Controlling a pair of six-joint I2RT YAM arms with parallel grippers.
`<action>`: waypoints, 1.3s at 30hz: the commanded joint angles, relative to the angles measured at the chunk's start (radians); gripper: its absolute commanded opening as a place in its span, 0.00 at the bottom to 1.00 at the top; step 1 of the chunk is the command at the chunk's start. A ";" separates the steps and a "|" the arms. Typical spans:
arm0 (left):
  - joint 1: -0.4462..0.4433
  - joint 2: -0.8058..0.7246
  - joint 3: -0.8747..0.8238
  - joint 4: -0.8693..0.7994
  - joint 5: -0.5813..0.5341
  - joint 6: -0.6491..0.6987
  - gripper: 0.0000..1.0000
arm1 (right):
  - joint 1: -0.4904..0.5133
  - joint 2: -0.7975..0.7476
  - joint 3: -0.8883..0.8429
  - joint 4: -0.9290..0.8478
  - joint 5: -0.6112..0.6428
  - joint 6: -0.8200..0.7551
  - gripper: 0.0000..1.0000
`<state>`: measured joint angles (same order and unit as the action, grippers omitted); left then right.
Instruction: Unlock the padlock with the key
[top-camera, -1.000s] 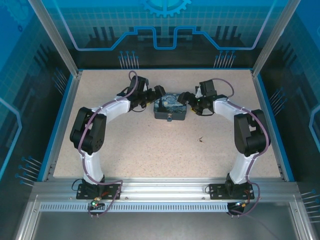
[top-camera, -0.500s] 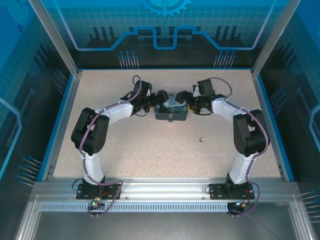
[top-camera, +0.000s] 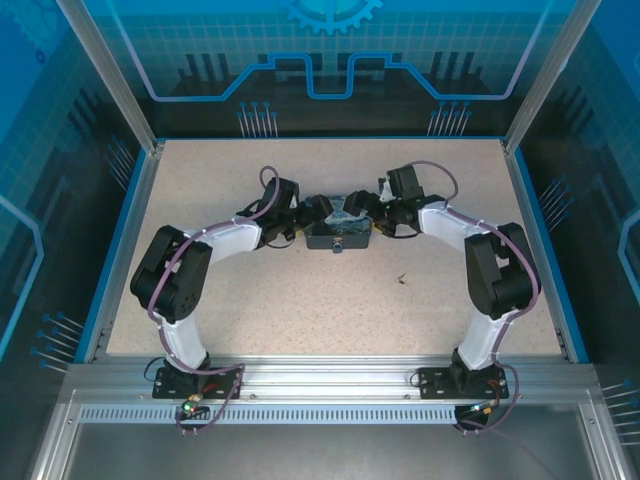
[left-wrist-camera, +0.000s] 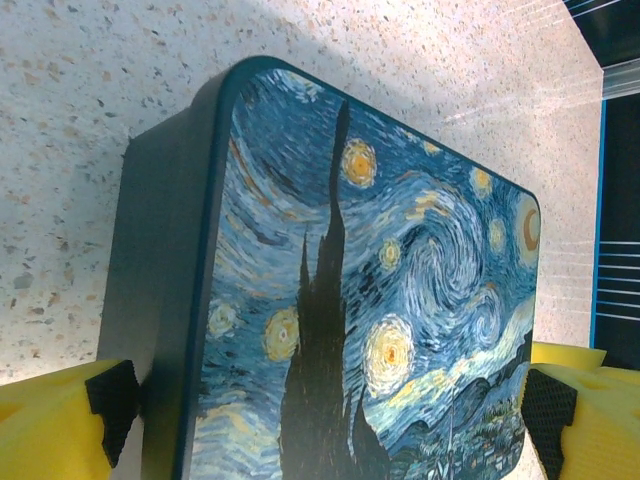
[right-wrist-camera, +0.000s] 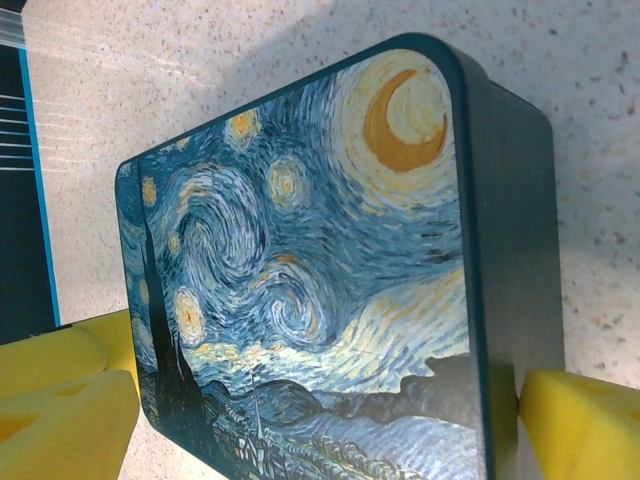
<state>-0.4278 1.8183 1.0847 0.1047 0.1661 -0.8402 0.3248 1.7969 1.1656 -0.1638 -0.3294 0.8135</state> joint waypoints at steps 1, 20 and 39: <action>-0.020 -0.024 -0.008 0.027 0.013 -0.013 0.99 | 0.023 -0.054 -0.025 0.001 0.014 0.032 1.00; 0.035 -0.233 -0.162 -0.032 -0.157 -0.044 0.99 | -0.085 -0.328 -0.184 -0.347 0.260 -0.051 0.93; -0.041 -0.395 -0.258 -0.129 -0.053 -0.050 0.99 | 0.019 -0.299 -0.329 -0.415 0.398 0.051 0.54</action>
<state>-0.4568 1.4422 0.8452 -0.0193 0.0856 -0.8845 0.3241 1.4715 0.8196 -0.5655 0.0326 0.8425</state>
